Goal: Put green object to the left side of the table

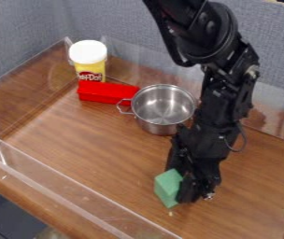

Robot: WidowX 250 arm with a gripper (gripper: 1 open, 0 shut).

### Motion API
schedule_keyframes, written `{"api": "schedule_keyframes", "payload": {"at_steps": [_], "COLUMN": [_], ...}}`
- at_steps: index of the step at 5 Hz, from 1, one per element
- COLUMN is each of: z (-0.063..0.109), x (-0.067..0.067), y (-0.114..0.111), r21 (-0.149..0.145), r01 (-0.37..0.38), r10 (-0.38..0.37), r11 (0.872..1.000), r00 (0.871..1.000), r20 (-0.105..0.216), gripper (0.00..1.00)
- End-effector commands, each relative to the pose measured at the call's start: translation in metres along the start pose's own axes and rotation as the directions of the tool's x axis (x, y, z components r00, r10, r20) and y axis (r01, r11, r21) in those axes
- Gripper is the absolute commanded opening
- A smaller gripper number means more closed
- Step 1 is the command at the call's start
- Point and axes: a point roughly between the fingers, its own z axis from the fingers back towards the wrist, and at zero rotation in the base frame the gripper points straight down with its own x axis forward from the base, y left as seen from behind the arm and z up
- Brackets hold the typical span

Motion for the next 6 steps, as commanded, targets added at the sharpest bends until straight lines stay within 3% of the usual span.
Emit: {"api": "schedule_keyframes", "payload": {"at_steps": [1,6], "z": [0.0099,0.0089], "x": [0.0014,-0.0034], "y": [0.0089,0.0175], "r21": [0.019,0.036], "r01": [-0.013,0.005], "r10": [0.012,-0.007], "r11": [1.0,0.999], "r00": [0.999,0.999], "r20": [0.039,0.038], "gripper": [0.0,0.0]}}
